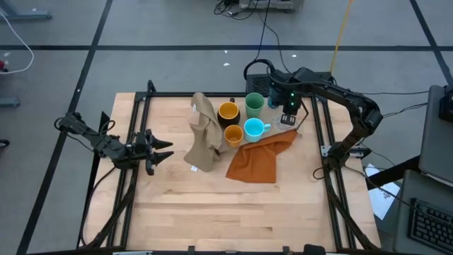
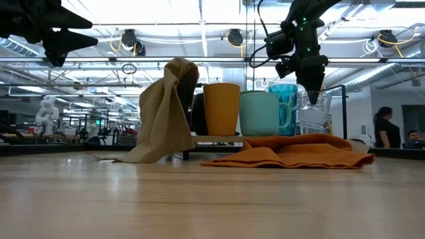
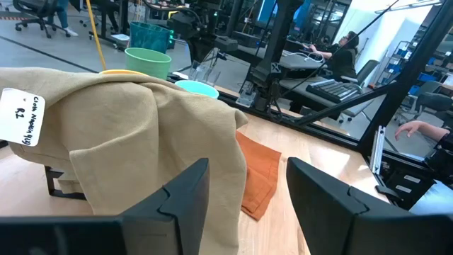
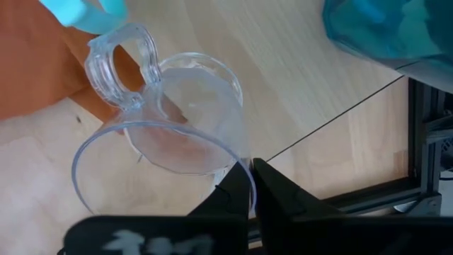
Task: Stack small to large cups/mugs on shelf
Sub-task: Put the transparent mug on the shelf, then return to Home Position
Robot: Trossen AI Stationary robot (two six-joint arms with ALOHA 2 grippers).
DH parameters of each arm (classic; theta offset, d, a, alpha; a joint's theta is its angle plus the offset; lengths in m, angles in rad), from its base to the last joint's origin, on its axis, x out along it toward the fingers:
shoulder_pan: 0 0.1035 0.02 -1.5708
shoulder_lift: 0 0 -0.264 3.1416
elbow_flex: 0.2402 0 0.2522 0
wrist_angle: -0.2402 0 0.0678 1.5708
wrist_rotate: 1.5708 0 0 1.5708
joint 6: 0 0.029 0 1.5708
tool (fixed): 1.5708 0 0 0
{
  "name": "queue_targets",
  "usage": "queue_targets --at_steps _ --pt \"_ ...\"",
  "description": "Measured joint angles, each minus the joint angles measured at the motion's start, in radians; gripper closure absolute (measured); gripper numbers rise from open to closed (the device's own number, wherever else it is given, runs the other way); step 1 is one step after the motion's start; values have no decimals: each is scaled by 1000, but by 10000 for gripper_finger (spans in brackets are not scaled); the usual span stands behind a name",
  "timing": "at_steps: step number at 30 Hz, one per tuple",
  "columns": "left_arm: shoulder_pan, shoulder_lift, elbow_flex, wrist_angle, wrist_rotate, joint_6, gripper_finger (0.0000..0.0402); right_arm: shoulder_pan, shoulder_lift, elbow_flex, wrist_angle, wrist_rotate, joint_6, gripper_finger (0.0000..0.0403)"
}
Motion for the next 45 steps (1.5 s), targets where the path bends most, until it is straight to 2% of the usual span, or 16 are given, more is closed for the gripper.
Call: queue_targets --at_steps 15,28,33,45 --pt "0 0 0 0 0 0 211 0 0 0 -9 0 13 368" --pt "0 0 0 0 0 0 211 0 0 0 -15 -3 5 367" --pt "0 0 0 0 8 -3 211 -1 0 0 -7 -72 2 367" --pt "0 0 0 0 17 -3 211 -1 0 0 2 -68 -15 366"
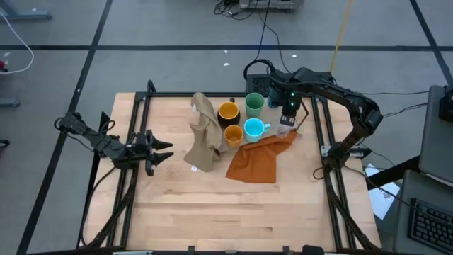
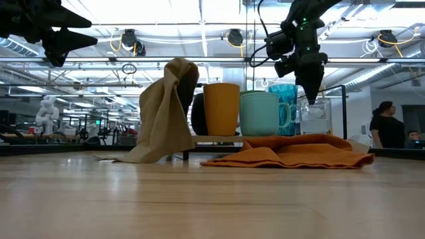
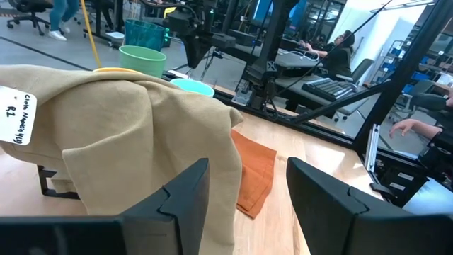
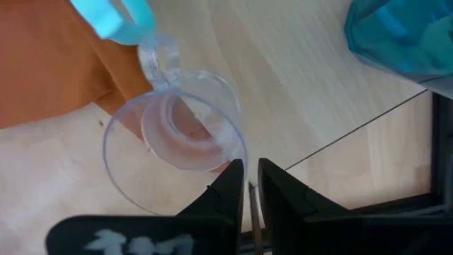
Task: Stack small to large cups/mugs on shelf
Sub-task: Return to Home Position
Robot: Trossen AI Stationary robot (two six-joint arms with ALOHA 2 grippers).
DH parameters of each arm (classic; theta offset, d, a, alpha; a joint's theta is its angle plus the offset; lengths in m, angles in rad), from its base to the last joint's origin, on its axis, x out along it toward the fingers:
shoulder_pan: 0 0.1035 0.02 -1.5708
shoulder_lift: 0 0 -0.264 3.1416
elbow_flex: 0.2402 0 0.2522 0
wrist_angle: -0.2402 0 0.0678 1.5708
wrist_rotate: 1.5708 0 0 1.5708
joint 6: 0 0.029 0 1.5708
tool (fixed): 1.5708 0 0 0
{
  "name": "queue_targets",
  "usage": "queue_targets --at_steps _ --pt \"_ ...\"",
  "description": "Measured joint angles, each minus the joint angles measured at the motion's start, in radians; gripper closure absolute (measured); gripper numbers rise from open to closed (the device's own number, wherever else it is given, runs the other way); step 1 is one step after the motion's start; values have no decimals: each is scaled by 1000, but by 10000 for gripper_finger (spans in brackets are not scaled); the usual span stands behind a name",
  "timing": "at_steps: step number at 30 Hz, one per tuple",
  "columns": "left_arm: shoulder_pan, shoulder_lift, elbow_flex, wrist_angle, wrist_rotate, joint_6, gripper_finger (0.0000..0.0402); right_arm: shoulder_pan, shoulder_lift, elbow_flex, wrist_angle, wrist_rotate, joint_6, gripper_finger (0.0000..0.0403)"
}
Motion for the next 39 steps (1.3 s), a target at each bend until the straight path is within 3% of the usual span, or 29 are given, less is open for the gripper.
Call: queue_targets --at_steps 13,24,30,39 --pt "0 0 0 0 0 -2 211 0 -15 0 2 101 -20 366" --pt "0 0 0 14 -8 3 211 26 -169 77 -27 98 41 366" --pt "0 0 0 145 -19 117 211 114 -405 155 -19 -43 107 367" --pt "0 0 7 284 0 316 211 265 -968 131 107 -199 326 367"
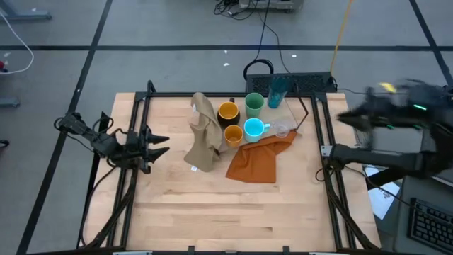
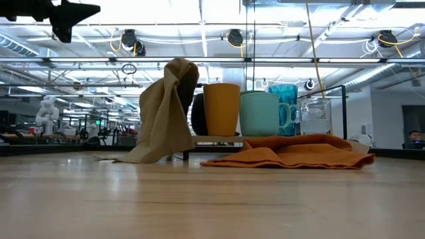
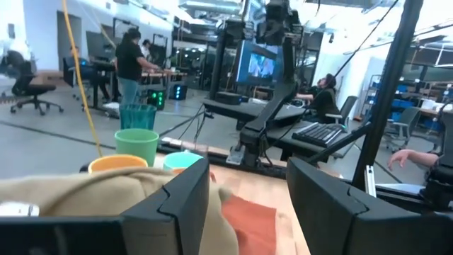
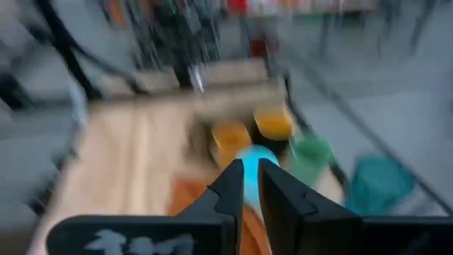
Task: Stack small to large cups/mugs on shelf
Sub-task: Return to Home Position
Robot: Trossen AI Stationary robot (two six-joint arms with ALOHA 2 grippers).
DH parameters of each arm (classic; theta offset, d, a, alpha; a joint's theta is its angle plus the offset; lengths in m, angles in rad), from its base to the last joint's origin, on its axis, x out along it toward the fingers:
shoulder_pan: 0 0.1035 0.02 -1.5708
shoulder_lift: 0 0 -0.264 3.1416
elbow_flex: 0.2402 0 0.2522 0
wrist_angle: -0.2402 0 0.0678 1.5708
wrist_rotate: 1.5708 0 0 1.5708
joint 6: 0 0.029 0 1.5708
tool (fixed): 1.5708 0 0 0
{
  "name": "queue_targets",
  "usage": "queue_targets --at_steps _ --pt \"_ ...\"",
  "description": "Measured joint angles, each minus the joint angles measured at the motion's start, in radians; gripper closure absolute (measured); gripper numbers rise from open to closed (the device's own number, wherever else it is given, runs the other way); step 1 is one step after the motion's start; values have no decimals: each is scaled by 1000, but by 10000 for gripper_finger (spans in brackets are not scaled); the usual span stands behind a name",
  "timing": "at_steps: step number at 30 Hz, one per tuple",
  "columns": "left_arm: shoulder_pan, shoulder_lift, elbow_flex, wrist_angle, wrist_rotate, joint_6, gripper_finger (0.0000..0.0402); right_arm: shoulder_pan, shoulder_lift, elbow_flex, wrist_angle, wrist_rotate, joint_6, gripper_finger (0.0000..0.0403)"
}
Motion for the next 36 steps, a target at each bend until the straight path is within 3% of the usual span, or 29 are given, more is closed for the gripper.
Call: queue_targets --at_steps 3,6,11,14,19,23,30,36 --pt "0 0 1 18 6 23 211 -4 -141 -72 97 -24 51 367" --pt "0 0 1 19 7 24 211 -21 -213 -157 51 -27 90 367" --pt "0 0 1 20 29 -1 211 -57 -369 -328 76 -173 98 367" --pt "0 0 1 23 50 -2 211 -93 -487 -425 122 -202 113 367" --pt "0 0 1 24 51 -3 211 -174 -654 -592 293 -301 173 367" --pt "-2 0 2 25 52 -8 211 -263 -636 -693 328 -426 177 367" --pt "-5 0 2 23 63 -23 211 -395 -653 -956 695 -603 214 367" --pt "-5 0 2 23 63 -23 211 -403 -652 -1118 1009 -589 290 367"
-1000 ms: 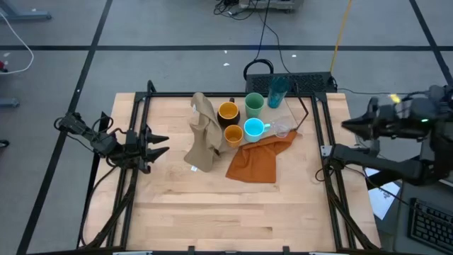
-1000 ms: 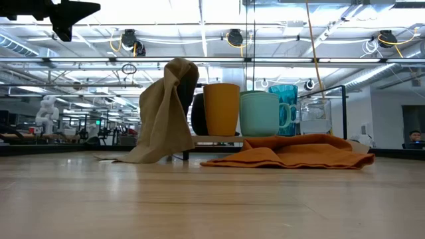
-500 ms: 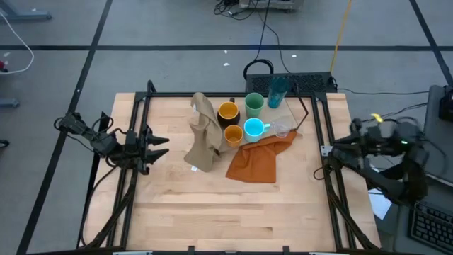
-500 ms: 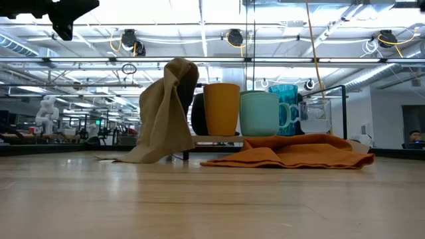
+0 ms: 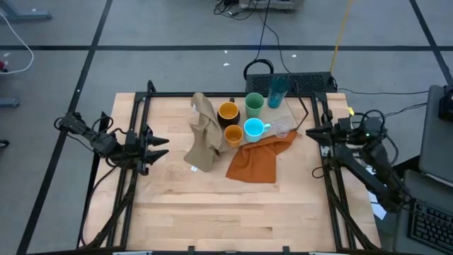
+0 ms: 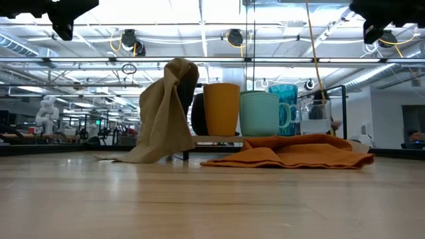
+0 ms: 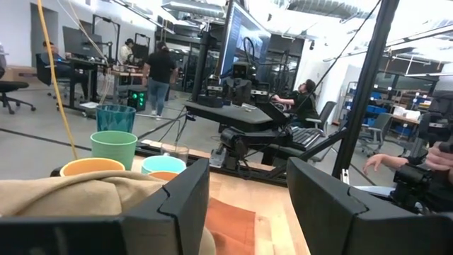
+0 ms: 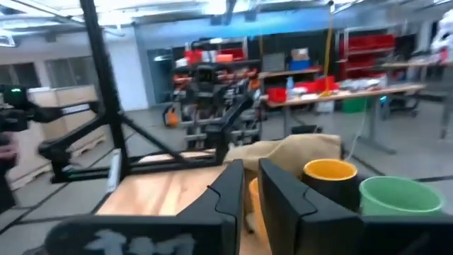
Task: Stack small to large cups/mugs on shelf
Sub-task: Return to Home Position
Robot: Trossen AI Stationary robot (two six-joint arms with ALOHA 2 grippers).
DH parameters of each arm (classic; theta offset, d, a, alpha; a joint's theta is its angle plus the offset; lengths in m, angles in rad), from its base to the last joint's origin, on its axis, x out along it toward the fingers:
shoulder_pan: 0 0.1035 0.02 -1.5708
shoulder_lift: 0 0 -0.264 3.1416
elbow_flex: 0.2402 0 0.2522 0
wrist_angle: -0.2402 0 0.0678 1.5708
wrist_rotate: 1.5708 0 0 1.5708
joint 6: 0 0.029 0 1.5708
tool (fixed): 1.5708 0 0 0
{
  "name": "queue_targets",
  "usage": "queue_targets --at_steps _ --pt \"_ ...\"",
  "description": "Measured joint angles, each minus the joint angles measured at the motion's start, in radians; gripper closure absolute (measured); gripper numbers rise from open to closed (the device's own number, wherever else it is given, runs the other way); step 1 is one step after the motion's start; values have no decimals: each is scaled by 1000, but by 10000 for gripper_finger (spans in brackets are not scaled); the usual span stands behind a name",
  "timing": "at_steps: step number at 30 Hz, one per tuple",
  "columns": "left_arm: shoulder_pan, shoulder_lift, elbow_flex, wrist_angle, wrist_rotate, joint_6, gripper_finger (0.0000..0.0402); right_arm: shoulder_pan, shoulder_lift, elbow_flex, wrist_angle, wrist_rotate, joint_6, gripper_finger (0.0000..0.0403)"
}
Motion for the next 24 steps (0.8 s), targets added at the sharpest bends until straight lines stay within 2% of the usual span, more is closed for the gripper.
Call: queue_targets --at_steps 10,14,18,24 --pt "0 0 0 -3 -2 5 211 1 1 -162 71 273 -15 367" --pt "0 0 0 -1 -12 23 211 7 1 -273 224 393 28 367" --pt "0 0 0 2 -12 23 211 51 1 -360 380 510 47 367" --pt "0 0 0 3 -13 34 211 159 0 -418 458 716 -18 367"
